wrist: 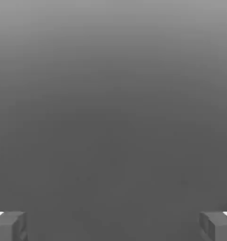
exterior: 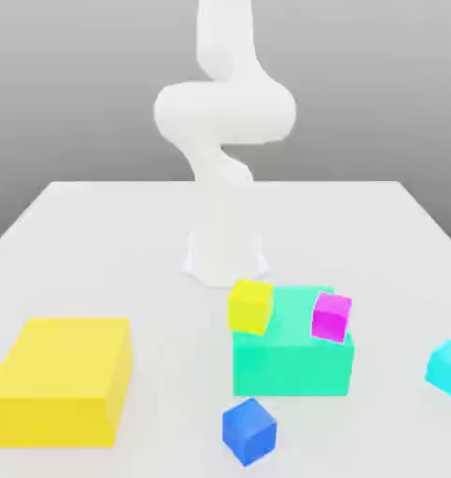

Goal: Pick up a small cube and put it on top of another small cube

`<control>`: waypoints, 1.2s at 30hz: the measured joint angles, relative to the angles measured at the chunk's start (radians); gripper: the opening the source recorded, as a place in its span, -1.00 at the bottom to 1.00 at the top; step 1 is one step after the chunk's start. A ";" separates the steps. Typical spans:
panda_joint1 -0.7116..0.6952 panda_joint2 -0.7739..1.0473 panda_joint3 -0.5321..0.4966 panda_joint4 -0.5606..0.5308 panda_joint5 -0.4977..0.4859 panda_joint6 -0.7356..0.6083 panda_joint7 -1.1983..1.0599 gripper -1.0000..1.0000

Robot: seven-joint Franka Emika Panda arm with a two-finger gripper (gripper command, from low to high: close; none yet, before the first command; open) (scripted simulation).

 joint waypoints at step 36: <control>0.500 1.133 0.200 -0.120 -0.332 0.502 0.338 -1.00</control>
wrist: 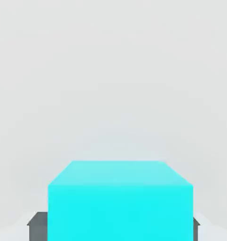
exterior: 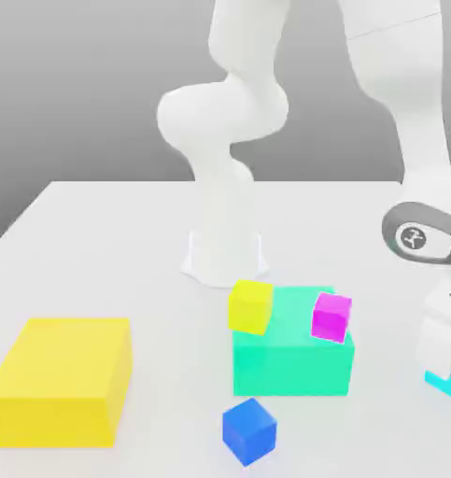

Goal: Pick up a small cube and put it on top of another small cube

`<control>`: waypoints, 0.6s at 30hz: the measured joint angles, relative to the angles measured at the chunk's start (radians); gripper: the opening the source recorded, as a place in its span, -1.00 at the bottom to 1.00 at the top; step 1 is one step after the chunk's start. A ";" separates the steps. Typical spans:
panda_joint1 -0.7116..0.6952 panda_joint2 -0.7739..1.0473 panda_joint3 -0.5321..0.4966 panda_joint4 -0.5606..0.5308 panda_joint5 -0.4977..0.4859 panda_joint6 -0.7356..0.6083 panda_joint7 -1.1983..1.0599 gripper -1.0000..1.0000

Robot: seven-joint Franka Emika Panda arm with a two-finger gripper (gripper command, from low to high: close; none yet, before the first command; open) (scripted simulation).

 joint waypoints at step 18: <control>-0.247 -0.570 0.010 -0.222 0.326 -0.325 -0.265 -1.00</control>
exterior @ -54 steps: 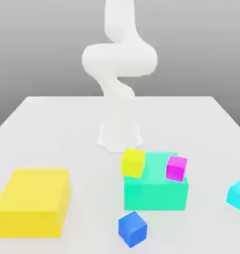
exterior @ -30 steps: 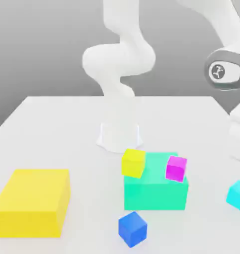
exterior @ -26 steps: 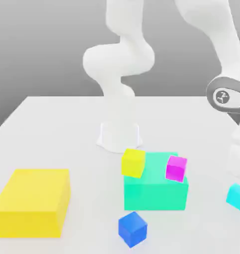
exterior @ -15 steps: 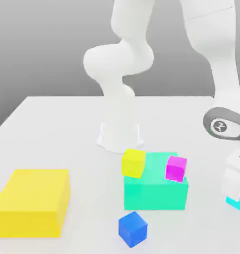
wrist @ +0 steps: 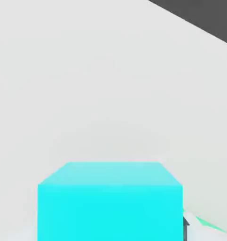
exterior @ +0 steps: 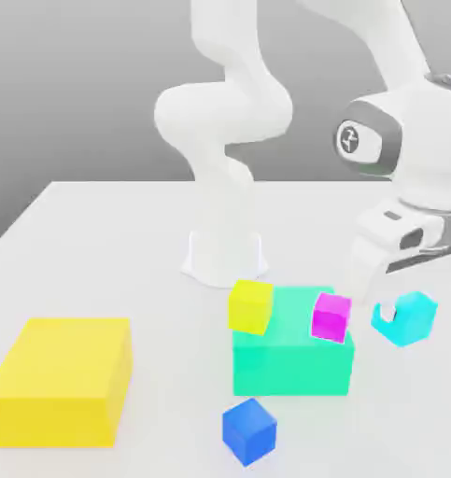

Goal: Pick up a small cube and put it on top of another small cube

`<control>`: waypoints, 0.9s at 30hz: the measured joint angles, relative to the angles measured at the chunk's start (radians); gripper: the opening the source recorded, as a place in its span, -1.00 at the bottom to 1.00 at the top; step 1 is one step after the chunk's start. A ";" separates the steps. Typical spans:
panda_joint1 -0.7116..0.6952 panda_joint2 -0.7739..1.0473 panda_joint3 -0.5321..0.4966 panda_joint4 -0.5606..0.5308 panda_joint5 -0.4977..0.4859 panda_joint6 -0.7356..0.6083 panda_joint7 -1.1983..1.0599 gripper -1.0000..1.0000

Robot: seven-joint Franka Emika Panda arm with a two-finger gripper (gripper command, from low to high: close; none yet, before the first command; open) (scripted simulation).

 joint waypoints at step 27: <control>-0.210 -0.356 -0.182 -0.336 0.039 -0.022 -0.062 1.00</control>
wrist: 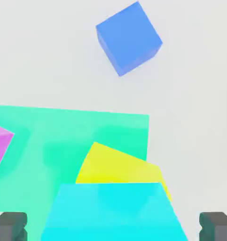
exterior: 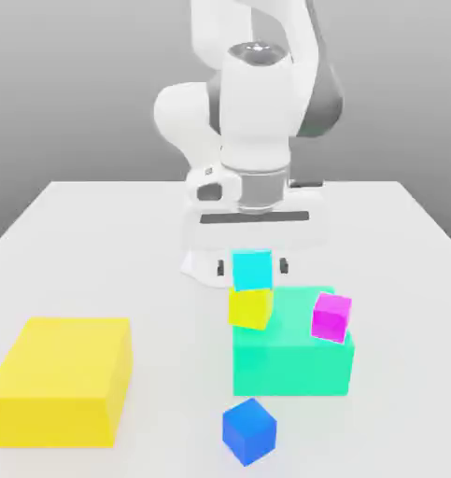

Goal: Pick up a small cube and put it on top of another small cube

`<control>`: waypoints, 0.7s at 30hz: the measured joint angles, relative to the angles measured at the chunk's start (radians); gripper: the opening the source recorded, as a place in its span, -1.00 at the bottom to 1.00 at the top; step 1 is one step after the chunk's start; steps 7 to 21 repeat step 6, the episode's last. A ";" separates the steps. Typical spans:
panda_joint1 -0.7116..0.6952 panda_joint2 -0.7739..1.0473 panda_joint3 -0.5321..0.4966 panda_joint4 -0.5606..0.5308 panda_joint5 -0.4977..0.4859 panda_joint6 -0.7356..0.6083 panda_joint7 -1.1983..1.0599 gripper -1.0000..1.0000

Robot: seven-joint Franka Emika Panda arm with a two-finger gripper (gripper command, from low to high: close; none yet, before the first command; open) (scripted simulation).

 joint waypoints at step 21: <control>-0.002 -0.143 -0.004 0.060 -0.005 -0.203 0.001 1.00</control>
